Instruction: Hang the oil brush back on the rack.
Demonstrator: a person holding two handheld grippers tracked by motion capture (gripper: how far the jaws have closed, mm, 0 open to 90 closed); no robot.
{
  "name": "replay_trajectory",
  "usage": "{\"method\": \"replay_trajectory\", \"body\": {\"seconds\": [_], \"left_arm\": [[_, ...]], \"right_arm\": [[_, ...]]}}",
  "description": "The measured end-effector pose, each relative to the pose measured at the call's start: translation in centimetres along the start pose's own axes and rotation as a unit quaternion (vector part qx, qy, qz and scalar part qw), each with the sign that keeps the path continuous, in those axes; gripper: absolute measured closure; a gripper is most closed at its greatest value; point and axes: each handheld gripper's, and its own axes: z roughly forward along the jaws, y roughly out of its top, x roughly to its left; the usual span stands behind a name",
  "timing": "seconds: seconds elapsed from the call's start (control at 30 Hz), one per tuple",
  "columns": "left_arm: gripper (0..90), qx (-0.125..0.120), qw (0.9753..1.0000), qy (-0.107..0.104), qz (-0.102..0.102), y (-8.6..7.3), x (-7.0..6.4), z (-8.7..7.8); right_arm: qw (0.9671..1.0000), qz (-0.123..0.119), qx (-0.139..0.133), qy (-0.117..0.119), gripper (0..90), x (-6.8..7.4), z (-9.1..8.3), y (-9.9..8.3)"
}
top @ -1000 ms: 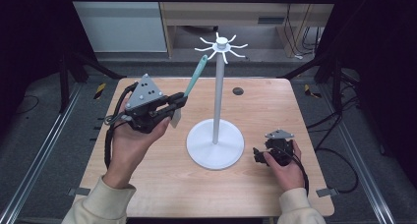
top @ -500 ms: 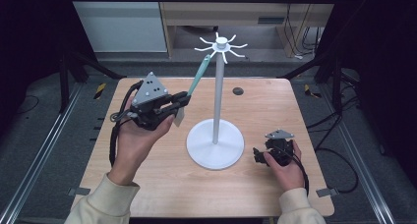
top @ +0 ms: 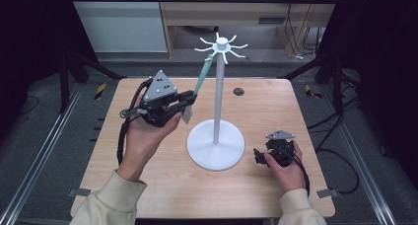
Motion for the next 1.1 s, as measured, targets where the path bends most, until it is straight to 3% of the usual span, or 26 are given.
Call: {"method": "replay_trajectory", "body": {"seconds": [1.1], "left_arm": [[81.9, 0.005, 0.9999, -0.007, -0.006, 0.22, -0.03, 1.04]], "right_arm": [[1.0000, 0.000, 0.000, 0.001, 9.7, 0.09, 0.03, -0.01]]}}
